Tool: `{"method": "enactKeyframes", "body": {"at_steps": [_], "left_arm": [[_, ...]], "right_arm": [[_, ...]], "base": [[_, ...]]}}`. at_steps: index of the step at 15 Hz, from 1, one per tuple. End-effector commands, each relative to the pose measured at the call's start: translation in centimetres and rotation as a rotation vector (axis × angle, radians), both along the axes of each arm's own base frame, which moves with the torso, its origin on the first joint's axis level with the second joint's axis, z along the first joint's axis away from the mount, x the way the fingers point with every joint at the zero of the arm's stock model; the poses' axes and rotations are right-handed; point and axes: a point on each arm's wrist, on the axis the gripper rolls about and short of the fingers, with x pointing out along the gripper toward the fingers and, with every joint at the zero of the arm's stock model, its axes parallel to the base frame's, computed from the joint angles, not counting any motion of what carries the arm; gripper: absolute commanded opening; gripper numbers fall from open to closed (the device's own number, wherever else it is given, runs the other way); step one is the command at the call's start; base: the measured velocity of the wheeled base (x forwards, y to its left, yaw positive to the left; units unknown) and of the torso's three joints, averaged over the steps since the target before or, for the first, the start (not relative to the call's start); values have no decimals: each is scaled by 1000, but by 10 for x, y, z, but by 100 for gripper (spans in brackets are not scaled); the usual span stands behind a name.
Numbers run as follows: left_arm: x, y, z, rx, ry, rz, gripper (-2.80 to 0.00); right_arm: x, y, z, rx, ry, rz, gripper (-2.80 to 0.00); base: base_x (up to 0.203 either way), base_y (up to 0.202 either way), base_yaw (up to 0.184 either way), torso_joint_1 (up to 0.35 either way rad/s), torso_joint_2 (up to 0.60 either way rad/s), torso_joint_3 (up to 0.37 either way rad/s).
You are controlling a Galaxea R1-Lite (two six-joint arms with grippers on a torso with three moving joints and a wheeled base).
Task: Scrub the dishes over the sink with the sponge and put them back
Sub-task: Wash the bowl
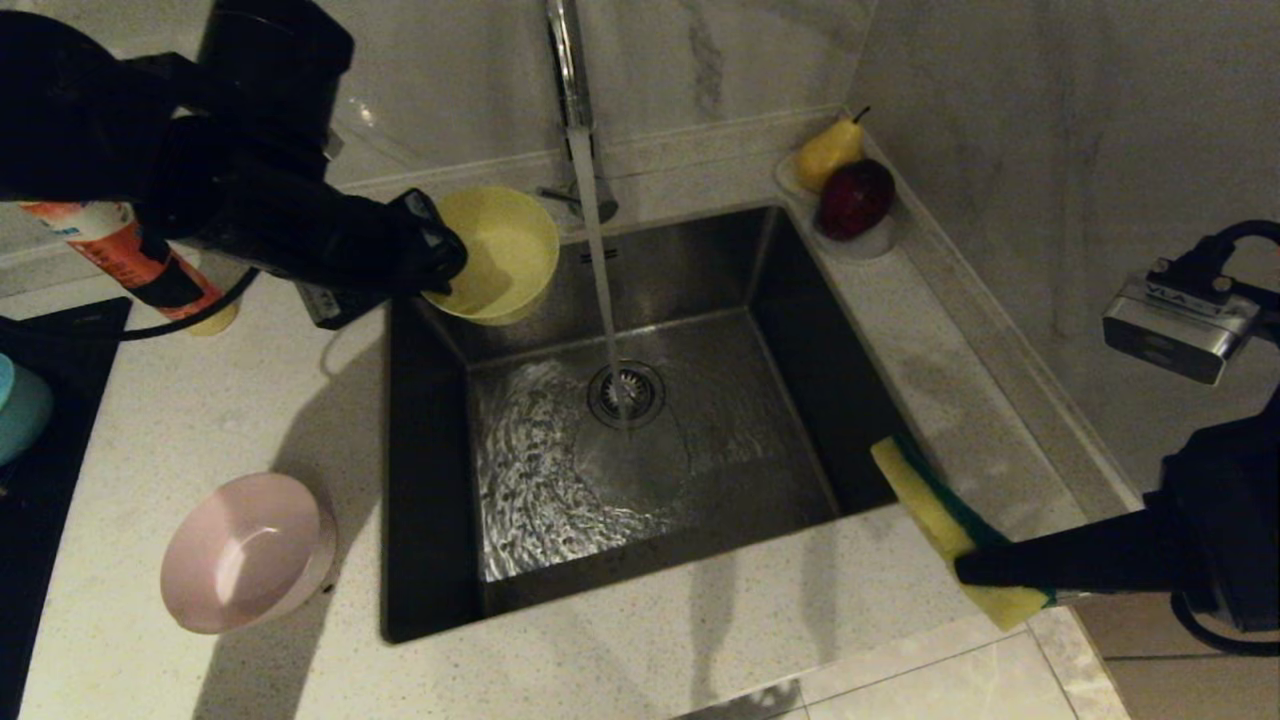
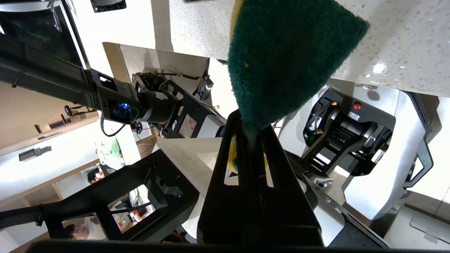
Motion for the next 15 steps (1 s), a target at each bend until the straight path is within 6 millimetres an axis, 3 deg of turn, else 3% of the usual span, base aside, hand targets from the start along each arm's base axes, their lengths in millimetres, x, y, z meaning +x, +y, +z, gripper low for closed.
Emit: {"method": "enactKeyframes", "body": {"at_steps": [1, 4, 6, 15], "left_arm": [[18, -32, -28, 17, 59, -32, -280], [30, -53, -51, -3, 103, -11, -280], [34, -55, -57, -16, 118, 1, -280], [39, -61, -67, -48, 144, 21, -280]], "right_arm": [[-4, -3, 1, 6, -2, 1, -280], [-7, -5, -1, 3, 0, 2, -280], [-8, -6, -1, 5, -3, 2, -280], [-8, -6, -1, 5, -3, 2, -280]], "base": [[0, 0, 0, 0, 0, 0], [0, 0, 0, 0, 0, 0], [0, 0, 0, 0, 0, 0], [0, 0, 0, 0, 0, 0]]}}
